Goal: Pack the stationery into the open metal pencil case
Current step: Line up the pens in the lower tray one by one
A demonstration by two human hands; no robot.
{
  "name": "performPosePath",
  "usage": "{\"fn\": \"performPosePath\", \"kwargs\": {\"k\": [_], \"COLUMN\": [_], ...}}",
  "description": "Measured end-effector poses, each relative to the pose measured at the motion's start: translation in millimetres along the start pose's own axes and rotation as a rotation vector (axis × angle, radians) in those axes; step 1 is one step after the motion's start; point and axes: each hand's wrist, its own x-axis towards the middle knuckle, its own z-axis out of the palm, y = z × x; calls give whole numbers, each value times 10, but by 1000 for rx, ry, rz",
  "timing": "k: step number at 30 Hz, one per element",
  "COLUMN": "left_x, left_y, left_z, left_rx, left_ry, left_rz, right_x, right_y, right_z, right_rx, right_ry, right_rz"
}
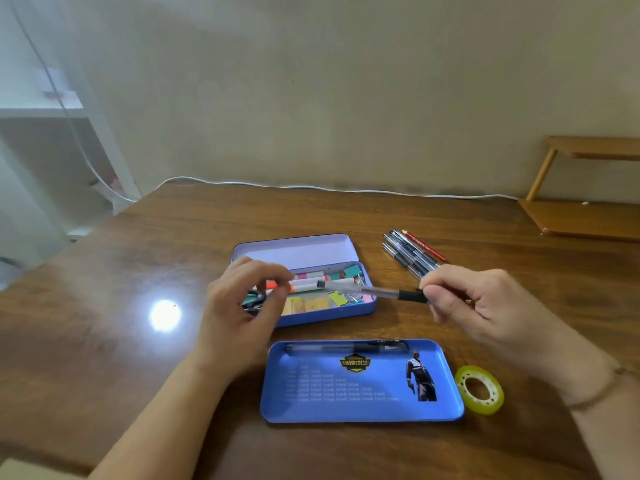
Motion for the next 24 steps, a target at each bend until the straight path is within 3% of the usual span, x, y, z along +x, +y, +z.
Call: {"fn": "performPosePath", "kwargs": {"k": [2, 4, 8, 10, 12, 16, 21, 24], "left_x": [-7, -44, -66, -19, 14, 42, 59, 33], "left_y": [95, 184, 276, 310, 329, 321, 283, 254], "left_z": [7, 84, 238, 228, 222, 251, 229, 218], "left_rx": [-105, -165, -513, -722, -798, -798, -1072, -973], "left_ry": [-35, -201, -514, -676, -738, -650, -396, -371], "left_rz": [-39, -65, -241, -247, -252, -298, -456, -435], "right_x": [21, 42, 95, 117, 120, 108, 96, 83], "right_y": [-134, -248, -343, -368, -413, -519, -543, -534], "right_z": [36, 89, 209, 255, 325, 518, 640, 658], "right_rx": [42, 105, 404, 534, 591, 702, 291, 298], "right_ry": [98, 136, 161, 148, 124, 165, 152, 144], "right_rz": [-30, -34, 45, 60, 36, -6, 38, 45]}}
